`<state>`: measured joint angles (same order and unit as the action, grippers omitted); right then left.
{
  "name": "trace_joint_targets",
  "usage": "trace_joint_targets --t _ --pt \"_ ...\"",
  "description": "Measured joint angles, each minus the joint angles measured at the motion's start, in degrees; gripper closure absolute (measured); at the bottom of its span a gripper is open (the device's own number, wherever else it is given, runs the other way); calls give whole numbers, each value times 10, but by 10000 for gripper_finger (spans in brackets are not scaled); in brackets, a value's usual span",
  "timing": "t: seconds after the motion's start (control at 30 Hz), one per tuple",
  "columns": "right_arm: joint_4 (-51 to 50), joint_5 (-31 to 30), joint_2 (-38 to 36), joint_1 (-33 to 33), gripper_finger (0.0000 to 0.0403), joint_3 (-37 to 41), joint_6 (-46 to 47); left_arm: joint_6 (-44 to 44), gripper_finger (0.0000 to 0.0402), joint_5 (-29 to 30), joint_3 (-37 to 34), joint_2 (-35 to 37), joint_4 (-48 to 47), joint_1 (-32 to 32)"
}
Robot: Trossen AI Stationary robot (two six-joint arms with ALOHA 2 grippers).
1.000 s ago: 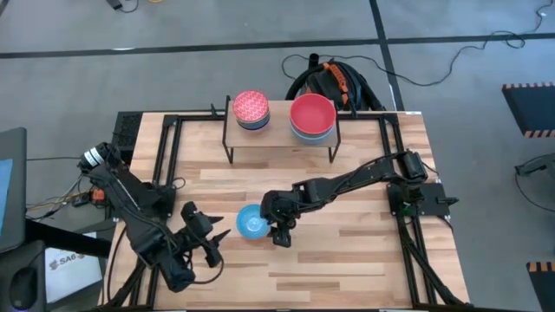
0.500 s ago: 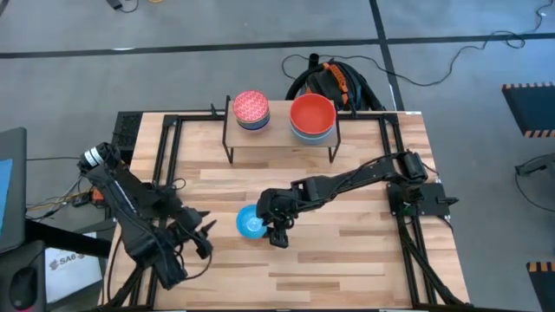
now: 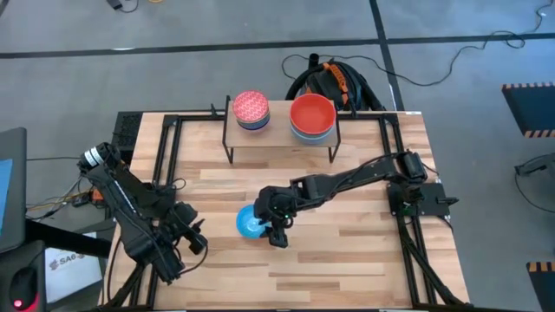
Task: Place and stack bowls onto a shelf
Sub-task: Stack the patterned light blue bowl on top of the patterned red bowl on the shelf
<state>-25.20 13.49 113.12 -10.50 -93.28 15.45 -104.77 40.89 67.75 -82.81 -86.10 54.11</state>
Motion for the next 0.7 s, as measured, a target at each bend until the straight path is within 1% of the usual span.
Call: trace_joint_targets --t 0.2,0.3,0.43,0.5,0.6,0.7 --pt "-1 1 0 0 168 -52 -16 17 262 -3 0 0 -22 0" --pt "-6 1 0 0 168 -82 -24 16 262 -22 0 0 -39 0" --pt "-20 1 0 0 168 -113 -40 16 262 -31 -1 0 -39 0" --pt "-27 2 0 0 168 -131 -54 15 262 -45 -9 0 -39 0" --pt "-29 3 -14 -6 168 -152 -84 0 262 -65 -29 0 -27 0" --pt "-31 1 -38 -9 168 -174 -100 -8 262 -48 -47 0 13 0"
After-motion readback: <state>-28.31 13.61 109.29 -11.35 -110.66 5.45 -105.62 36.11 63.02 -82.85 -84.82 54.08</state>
